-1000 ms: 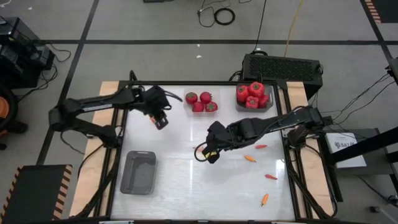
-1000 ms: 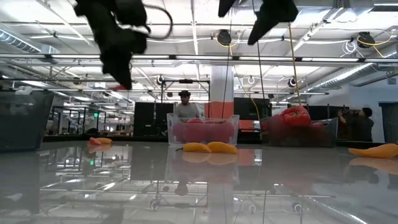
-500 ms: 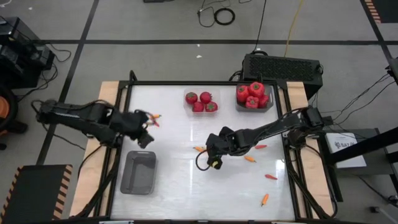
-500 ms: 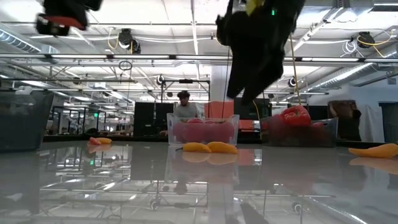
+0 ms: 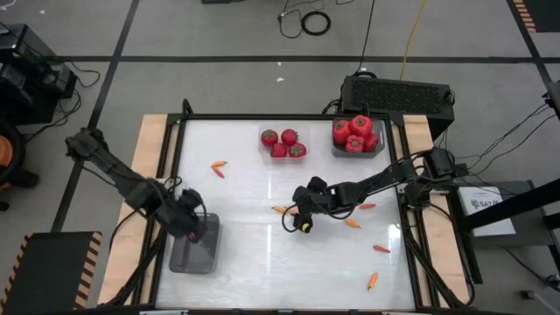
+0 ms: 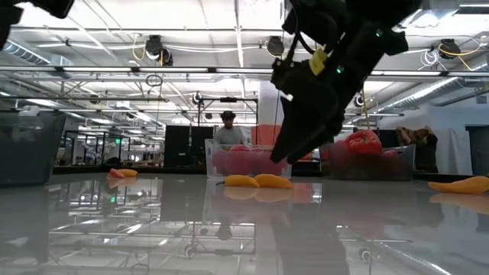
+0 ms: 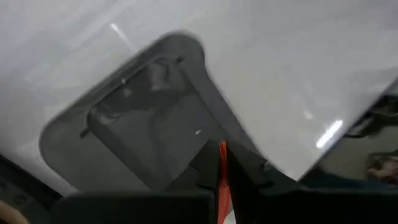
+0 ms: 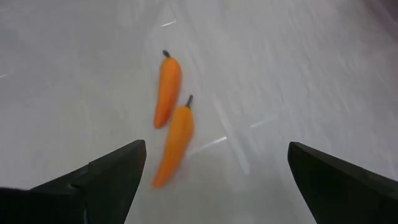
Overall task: Sort produce into baskets
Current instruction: Put the orange chili into the bottom gray bin, then put the yellow chili into the bottom gray bin, then put the orange chili into the bottom gray bin
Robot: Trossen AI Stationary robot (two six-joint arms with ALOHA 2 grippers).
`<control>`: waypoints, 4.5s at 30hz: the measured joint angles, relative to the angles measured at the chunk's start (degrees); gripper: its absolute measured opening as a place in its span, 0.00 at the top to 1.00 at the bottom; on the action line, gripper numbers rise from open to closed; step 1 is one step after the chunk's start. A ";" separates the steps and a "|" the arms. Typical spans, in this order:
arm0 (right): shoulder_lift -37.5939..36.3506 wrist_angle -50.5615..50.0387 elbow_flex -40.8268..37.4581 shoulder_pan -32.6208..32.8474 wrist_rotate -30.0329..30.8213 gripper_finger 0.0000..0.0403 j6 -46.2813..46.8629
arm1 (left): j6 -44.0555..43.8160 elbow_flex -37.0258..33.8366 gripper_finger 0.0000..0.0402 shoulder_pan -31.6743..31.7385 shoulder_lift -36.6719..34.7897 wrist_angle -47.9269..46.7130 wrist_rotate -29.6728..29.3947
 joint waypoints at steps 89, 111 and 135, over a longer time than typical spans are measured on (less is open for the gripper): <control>30.74 23.38 52.90 6.54 0.92 0.99 2.95 | 80.75 -10.54 0.47 51.39 -8.39 6.16 -0.01; 50.16 7.28 75.72 1.58 -12.24 0.94 -2.82 | 83.25 -11.00 0.47 62.31 -7.46 7.42 5.20; 33.90 -29.63 75.75 0.05 -12.27 0.53 -3.41 | 83.27 -11.00 0.47 62.30 -7.46 7.58 5.33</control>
